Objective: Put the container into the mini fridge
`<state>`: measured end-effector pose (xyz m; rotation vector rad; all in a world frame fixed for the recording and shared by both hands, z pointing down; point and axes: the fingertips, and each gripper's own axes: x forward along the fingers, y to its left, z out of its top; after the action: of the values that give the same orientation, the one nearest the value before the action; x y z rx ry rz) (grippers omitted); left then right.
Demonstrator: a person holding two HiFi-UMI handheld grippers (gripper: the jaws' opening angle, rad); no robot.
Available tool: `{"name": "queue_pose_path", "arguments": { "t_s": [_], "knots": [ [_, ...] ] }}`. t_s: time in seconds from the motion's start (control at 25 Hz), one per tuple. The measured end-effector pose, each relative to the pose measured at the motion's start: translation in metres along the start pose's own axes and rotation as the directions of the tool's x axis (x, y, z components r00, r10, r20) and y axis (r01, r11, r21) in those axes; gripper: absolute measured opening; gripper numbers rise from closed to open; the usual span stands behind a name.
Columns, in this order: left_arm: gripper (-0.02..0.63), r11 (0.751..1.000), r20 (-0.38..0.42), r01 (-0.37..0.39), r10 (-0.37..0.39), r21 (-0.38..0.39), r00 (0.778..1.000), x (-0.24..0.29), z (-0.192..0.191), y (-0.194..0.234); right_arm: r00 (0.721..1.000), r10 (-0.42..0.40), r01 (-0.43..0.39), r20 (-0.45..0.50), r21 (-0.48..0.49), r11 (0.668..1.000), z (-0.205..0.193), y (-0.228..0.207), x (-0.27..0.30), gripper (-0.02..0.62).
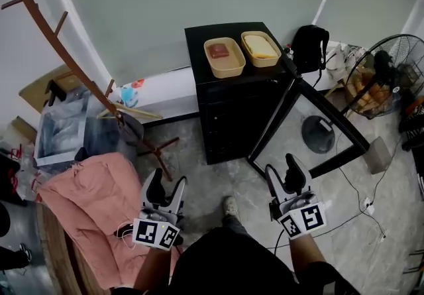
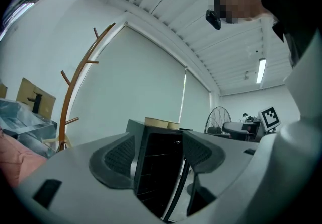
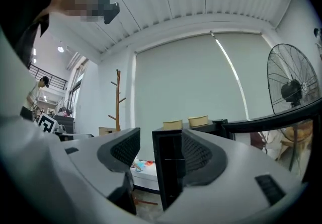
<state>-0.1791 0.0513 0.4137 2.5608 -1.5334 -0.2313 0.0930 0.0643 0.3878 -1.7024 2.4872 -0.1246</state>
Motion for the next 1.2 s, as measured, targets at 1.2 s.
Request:
{"name": "queue_pose_path", "arguments": {
  "t_s": [1.2],
  "knots": [
    [0.288,0.997,0.026,-0.006,0.004,0.073,1.000,0.158,0.024,0.034,0.989,0.146,-0.146,-0.012,0.009,0.989,0.009,-0.071,0.174,0.253]
  ]
}}
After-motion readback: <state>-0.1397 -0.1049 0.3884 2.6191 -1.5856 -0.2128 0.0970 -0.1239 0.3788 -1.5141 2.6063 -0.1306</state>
